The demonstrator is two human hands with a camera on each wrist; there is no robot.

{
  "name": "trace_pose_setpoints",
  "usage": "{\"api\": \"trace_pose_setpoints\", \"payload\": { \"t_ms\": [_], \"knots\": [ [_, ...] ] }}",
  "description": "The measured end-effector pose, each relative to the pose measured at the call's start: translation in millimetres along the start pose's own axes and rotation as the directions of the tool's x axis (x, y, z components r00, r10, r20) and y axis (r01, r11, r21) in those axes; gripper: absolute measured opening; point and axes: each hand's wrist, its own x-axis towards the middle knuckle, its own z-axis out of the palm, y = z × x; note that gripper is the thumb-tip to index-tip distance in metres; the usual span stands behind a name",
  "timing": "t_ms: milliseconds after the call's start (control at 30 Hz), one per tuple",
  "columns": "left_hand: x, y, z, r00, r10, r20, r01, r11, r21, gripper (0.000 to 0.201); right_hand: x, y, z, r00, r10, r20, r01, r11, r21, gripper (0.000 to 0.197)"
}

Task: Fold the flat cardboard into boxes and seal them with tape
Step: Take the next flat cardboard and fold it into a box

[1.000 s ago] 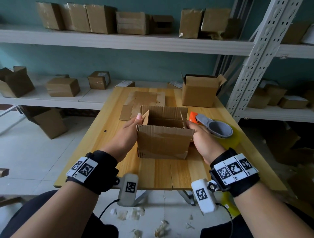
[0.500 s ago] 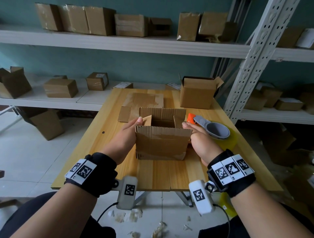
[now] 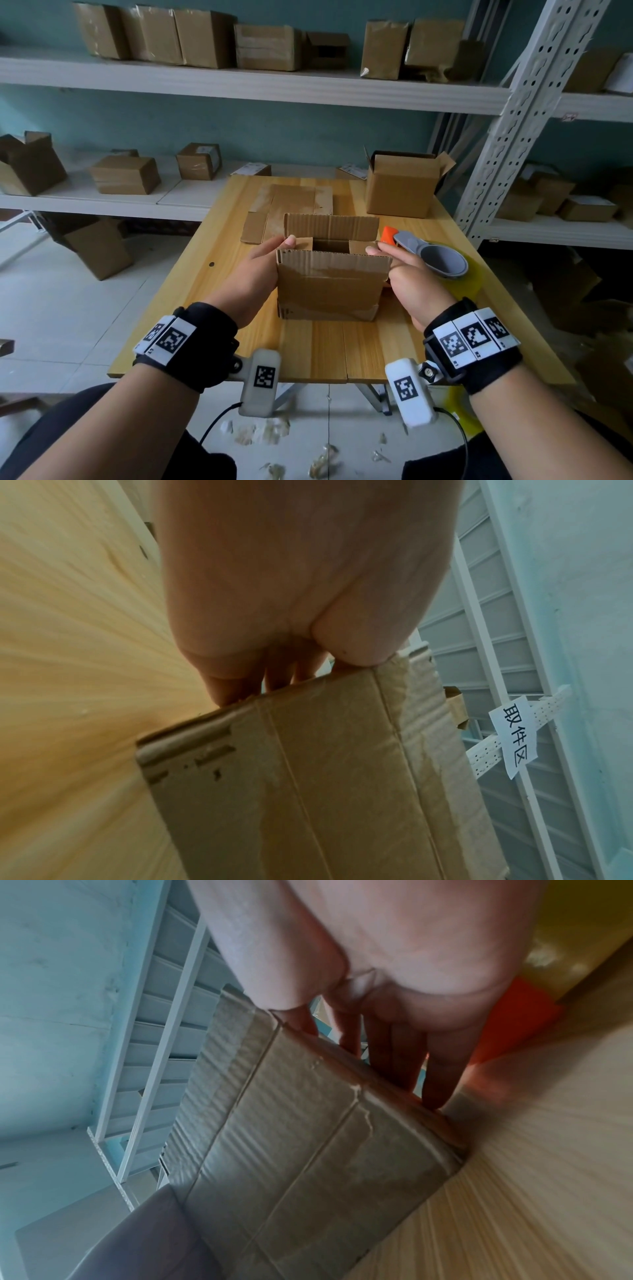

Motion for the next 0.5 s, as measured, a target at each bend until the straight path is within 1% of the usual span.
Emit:
{"api": "trace_pose_setpoints", "payload": {
  "t_ms": [33, 67, 167, 300, 333, 433, 500],
  "knots": [
    [-0.4, 0.4, 0.1, 1.000, -0.005, 0.004, 0.005, 1.000, -0.003, 0.013, 1.5, 2.5, -1.9, 1.000, 0.014, 0.005, -0.014, 1.000, 0.006, 0.046],
    [-0.5, 0.2, -0.1, 1.000, -0.003, 0.006, 0.003, 1.000, -0.007, 0.011, 2.5, 3.3, -2.9, 1.000, 0.019, 0.005, -0.019, 1.000, 0.007, 0.048],
    [-1.5, 1.2, 0.1, 1.000, 0.009, 0.005, -0.009, 1.000, -0.012, 0.017, 2.3, 4.3, -2.6, 1.000, 0.021, -0.015, -0.020, 1.000, 0.021, 0.048],
    [-2.6, 0.9, -0.6, 0.999, 0.029, 0.017, -0.029, 1.000, -0.001, 0.021, 2.5, 5.2, -2.2, 1.000, 0.016, -0.018, -0.017, 1.000, -0.011, 0.052],
    [-3.0, 0.3, -1.0, 0.999, 0.037, 0.030, -0.037, 0.999, 0.009, 0.026, 2.4, 4.8, -2.5, 0.999, 0.023, -0.027, -0.023, 1.000, -0.020, 0.051],
    [-0.8, -4.3, -3.4, 0.996, 0.060, 0.059, -0.062, 0.998, 0.020, 0.072, 3.4, 6.8, -3.0, 0.999, 0.016, -0.030, -0.016, 1.000, -0.025, 0.049],
    [1.0, -6.7, -4.7, 0.995, 0.074, 0.062, -0.075, 0.997, 0.016, 0.087, 3.6, 5.9, -1.6, 1.000, 0.009, -0.029, -0.008, 1.000, 0.010, 0.045]
  ]
}}
